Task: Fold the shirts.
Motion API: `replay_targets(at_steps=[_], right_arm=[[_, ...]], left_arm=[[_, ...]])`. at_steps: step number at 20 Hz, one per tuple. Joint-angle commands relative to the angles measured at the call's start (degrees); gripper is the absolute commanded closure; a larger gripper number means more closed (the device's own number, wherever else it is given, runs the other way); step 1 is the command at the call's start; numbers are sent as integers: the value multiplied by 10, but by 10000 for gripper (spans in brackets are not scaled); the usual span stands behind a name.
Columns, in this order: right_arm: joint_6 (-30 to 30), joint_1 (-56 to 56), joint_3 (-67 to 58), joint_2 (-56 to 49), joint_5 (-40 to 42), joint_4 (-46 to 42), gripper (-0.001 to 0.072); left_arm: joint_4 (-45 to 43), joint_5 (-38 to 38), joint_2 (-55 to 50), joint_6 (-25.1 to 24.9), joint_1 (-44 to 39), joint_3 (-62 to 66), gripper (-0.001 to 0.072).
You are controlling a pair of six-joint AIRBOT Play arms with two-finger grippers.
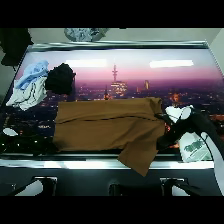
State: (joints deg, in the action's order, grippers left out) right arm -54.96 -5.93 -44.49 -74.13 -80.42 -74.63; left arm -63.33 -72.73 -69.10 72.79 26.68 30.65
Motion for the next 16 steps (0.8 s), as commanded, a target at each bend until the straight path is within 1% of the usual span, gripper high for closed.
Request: replay_targets(at_steps=[1, 5, 6, 7, 8, 9, 12, 14, 16], right_arm=[[-22, 0, 77, 48, 80, 16, 269], [-50, 1, 111, 53, 112, 37, 272], [-49, 1, 119, 53, 124, 51, 290], [-51, 1, 122, 53, 138, 57, 381], [-59, 1, 121, 53, 150, 57, 565], [-59, 1, 121, 53, 156, 56, 682], [-40, 1, 104, 76, 145, 56, 682], [-17, 1, 75, 115, 137, 55, 684], [-18, 1, 29, 141, 114, 51, 684]], left_arm=[[-2, 17, 0, -5, 0, 0, 682], [-2, 18, 0, -5, 0, 0, 681], [-2, 18, 0, -6, 0, 0, 681], [-2, 18, 0, -9, 0, 1, 681], [-2, 19, 0, -13, 0, 3, 681], [-2, 19, 0, -24, 0, 8, 681], [1, 6, 3, -39, 0, 58, 683], [12, -12, 12, -38, 0, 110, 684], [40, -30, 15, -24, -3, 160, 686]])
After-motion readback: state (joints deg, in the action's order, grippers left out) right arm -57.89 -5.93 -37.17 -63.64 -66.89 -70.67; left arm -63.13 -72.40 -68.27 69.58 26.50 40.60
